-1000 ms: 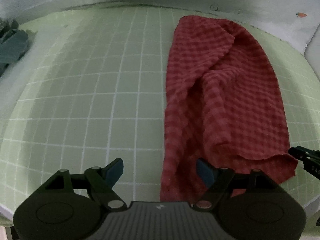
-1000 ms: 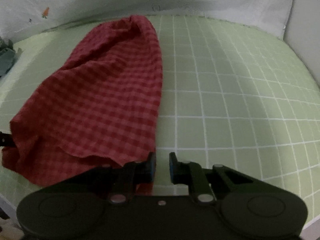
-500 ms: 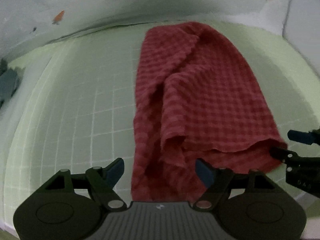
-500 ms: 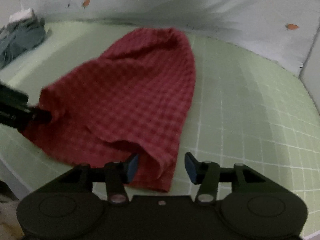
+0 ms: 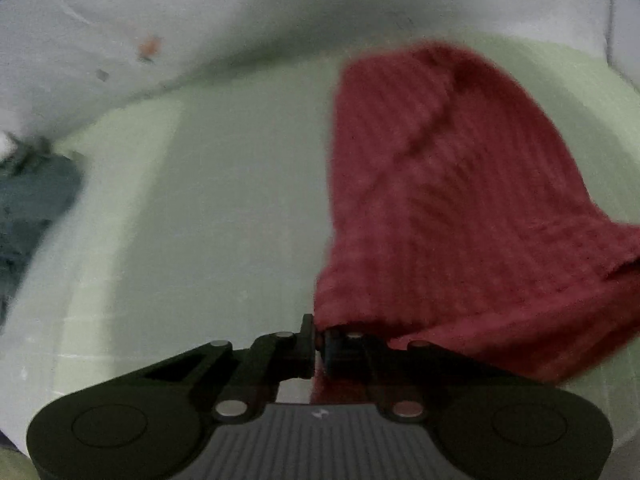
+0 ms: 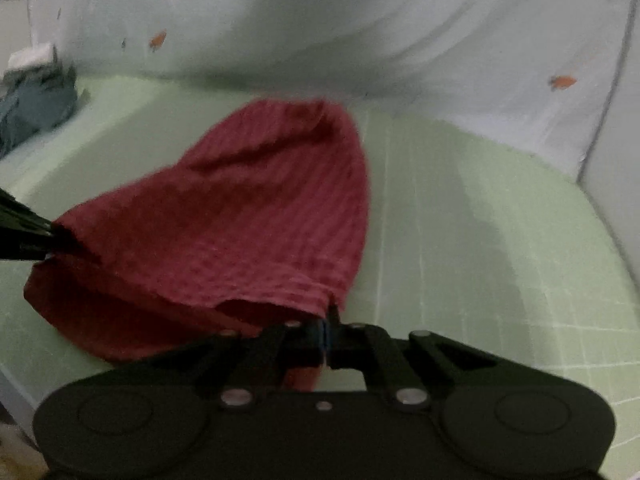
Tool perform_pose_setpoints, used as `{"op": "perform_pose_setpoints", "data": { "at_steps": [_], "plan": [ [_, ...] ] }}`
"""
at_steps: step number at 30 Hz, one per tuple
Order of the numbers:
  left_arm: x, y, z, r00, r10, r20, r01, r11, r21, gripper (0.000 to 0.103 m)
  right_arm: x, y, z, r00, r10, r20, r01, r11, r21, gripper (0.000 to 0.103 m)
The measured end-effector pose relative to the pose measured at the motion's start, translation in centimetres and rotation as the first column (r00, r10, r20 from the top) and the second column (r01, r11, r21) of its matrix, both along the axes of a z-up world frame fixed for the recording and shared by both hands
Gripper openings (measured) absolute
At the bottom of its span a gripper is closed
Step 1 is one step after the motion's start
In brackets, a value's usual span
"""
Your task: Fold clothes
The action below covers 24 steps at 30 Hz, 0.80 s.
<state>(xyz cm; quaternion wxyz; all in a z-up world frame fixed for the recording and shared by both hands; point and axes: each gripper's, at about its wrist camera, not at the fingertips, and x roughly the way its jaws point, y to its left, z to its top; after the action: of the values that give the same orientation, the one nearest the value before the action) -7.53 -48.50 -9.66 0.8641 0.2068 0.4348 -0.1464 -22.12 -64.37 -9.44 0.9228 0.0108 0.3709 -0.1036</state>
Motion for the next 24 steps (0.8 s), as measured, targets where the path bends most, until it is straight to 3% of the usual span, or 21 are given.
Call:
{"op": "perform_pose_setpoints", "data": {
  "at_steps": [2, 5, 6, 10, 16, 18, 20, 22, 24],
  "plan": [
    [-1.1, 0.4, 1.6, 0.995, 0.006, 0.097, -0.006, 1.0, 0.0, 0.005, -0.6, 0.8, 1.0, 0.999, 0.028, 0.038, -0.027, 0.999, -0.028, 0.001],
    [-3.6, 0.5, 3.6, 0.958, -0.008, 0.285, -0.005, 0.999, 0.045, 0.01, -1.3, 2.0, 2.1, 0.993, 0.092, 0.069, -0.085, 0.992, -0.095, 0.001],
    [-4.0, 0.6, 3.7, 0.953, -0.017, 0.301, 0.0, 0.998, 0.059, 0.012, -1.4, 2.4, 2.2, 0.991, 0.119, 0.06, -0.111, 0.987, -0.117, 0.001],
    [-4.3, 1.4, 2.0, 0.98, -0.053, 0.193, 0.037, 0.996, 0.085, 0.015, -1.6, 1.7, 0.6, 0.994, 0.105, -0.009, -0.105, 0.99, -0.096, 0.001],
    [-3.6, 3.5, 1.3, 0.999, -0.018, 0.027, 0.019, 0.999, -0.047, 0.016, -1.7, 0.7, -1.7, 0.986, 0.098, -0.137, -0.106, 0.993, -0.053, 0.001],
    [-3.4, 4.2, 1.2, 1.0, -0.008, -0.025, 0.006, 0.996, -0.094, 0.029, -1.4, 0.4, -2.8, 0.976, 0.093, -0.196, -0.1, 0.995, -0.027, 0.002],
    [-3.1, 4.9, 1.1, 0.997, -0.001, -0.077, -0.01, 0.99, -0.14, 0.048, -1.4, 0.1, -3.2, 0.97, 0.09, -0.224, -0.095, 0.995, -0.011, 0.012],
    [-2.9, 5.6, 1.0, 0.992, 0.003, -0.129, -0.027, 0.982, -0.185, 0.06, -1.7, -0.2, -2.6, 0.978, 0.081, -0.192, -0.081, 0.997, 0.008, 0.034],
    [-2.6, 6.3, 0.9, 0.984, 0.006, -0.18, -0.047, 0.972, -0.229, 0.065, -2.1, -0.4, -1.8, 0.986, 0.072, -0.153, -0.068, 0.997, 0.033, 0.036]
  ]
}}
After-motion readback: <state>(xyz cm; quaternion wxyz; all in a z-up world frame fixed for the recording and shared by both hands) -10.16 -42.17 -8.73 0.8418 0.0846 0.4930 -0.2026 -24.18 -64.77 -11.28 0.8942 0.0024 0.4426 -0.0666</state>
